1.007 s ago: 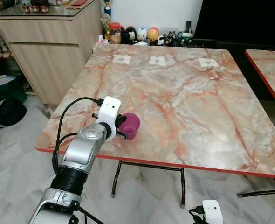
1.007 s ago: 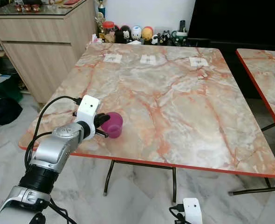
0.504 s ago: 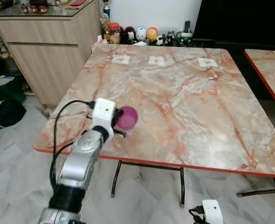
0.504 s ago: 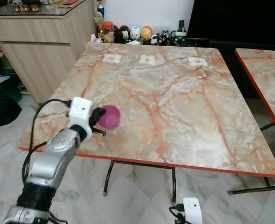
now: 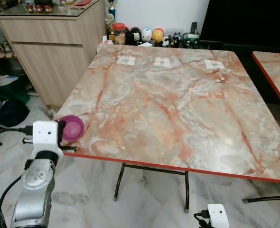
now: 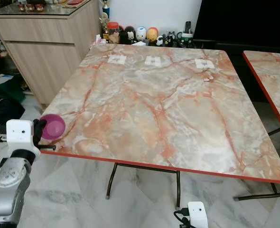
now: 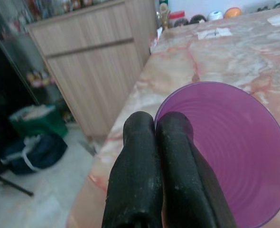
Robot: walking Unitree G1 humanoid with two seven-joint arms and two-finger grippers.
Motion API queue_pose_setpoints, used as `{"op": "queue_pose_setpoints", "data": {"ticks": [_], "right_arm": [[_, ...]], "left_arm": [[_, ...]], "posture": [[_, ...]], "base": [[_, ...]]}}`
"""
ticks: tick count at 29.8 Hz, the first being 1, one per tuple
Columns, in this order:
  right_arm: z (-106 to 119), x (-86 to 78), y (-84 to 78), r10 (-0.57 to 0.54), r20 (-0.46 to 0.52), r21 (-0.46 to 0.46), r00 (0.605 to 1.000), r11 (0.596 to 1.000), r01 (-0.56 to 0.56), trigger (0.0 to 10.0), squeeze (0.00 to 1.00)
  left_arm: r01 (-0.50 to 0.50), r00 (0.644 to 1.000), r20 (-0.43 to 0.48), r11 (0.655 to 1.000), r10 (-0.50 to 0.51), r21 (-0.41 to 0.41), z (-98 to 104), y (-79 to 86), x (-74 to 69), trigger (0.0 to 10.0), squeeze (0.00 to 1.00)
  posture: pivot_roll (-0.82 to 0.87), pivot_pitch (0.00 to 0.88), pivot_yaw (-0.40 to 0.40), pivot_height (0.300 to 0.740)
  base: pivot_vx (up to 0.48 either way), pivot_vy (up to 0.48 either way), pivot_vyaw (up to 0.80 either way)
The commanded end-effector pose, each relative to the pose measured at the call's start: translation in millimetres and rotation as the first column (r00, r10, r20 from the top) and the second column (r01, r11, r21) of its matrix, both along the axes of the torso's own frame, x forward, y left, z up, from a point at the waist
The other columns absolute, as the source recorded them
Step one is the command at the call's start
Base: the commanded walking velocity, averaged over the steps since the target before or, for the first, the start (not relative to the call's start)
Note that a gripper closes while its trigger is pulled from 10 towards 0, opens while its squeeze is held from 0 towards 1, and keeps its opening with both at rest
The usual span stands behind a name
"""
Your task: Setting the table
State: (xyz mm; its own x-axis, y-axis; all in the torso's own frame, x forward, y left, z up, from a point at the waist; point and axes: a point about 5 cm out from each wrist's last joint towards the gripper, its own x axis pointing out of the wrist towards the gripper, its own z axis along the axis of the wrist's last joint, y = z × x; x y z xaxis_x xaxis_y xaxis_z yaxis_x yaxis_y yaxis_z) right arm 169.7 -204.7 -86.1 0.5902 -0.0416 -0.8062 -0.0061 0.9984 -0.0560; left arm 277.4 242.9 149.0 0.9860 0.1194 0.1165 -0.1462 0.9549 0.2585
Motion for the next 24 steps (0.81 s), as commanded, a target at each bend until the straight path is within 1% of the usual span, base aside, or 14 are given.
{"op": "queue_pose_setpoints", "data": {"ticks": [1, 3, 4, 5, 8, 9, 13, 15, 24], "right_arm": [[-1, -2.8, -2.6, 0.003, -0.012, -0.010, 1.000, 1.000, -0.003, 10.0, 0.00], [-1, -2.8, -2.3, 0.003, -0.013, -0.011, 1.000, 1.000, -0.003, 10.0, 0.00], [-1, -2.8, -2.3, 0.003, -0.013, -0.011, 1.000, 1.000, -0.003, 10.0, 0.00], [-1, -2.8, -1.8, 0.001, -0.012, -0.010, 1.000, 1.000, -0.001, 10.0, 0.00], [-1, -2.8, -1.7, -0.006, -0.008, -0.008, 1.000, 1.000, 0.006, 10.0, 0.00], [-1, -2.9, -1.4, -0.010, -0.007, -0.008, 1.000, 1.000, 0.010, 10.0, 0.00], [-1, -3.0, -1.1, -0.012, -0.006, -0.008, 1.000, 1.000, 0.012, 10.0, 0.00], [-1, -3.5, -0.4, -0.023, -0.005, -0.002, 1.000, 1.000, 0.023, 10.0, 0.00], [-2, -3.7, 0.8, -0.023, -0.004, 0.001, 1.000, 1.000, 0.023, 10.0, 0.00]], "left_arm": [[0.024, 0.997, 0.077, 0.999, -0.027, 0.037, 14, -7.6, -0.4, 10.0, 0.00], [0.047, 0.995, 0.083, 0.998, -0.051, 0.046, 13, -17.4, 3.4, 10.0, 0.00], [0.047, 0.995, 0.083, 0.998, -0.051, 0.046, 13, -17.4, 3.4, 10.0, 0.00], [0.053, 0.995, 0.085, 0.997, -0.057, 0.049, 12, -21.3, 5.5, 10.0, 0.00], [0.072, 0.993, 0.095, 0.997, -0.075, 0.038, 13, -28.2, 8.8, 10.0, 0.00], [0.082, 0.991, 0.108, 0.996, -0.083, 0.018, 14, -30.5, 10.6, 10.0, 0.00], [0.086, 0.989, 0.115, 0.996, -0.087, 0.019, 16, -30.8, 13.2, 10.0, 0.00], [0.076, 0.990, 0.116, 0.997, -0.078, 0.024, 17, -28.0, 14.6, 10.0, 0.00], [0.070, 0.991, 0.114, 0.997, -0.071, 0.016, 17, -26.5, 16.1, 10.0, 0.00]], "posture": [[0.11, 0.000, -0.043, 0.740], [0.11, 0.000, -0.035, 0.740], [0.11, 0.000, -0.035, 0.740], [0.10, 0.000, -0.032, 0.740], [0.09, 0.000, -0.029, 0.740], [0.09, 0.000, -0.026, 0.740], [0.09, 0.000, -0.021, 0.740], [0.09, 0.000, -0.018, 0.740], [0.09, 0.000, -0.016, 0.740]], "base": [[0.000, 0.000, 0.00], [0.000, -0.171, 0.00], [0.000, -0.341, 0.00], [0.000, -0.480, 0.00], [0.000, -0.480, 0.00], [0.000, -0.480, 0.00], [0.000, -0.480, 0.00], [0.000, -0.480, 0.00], [0.000, -0.480, 0.00]]}}
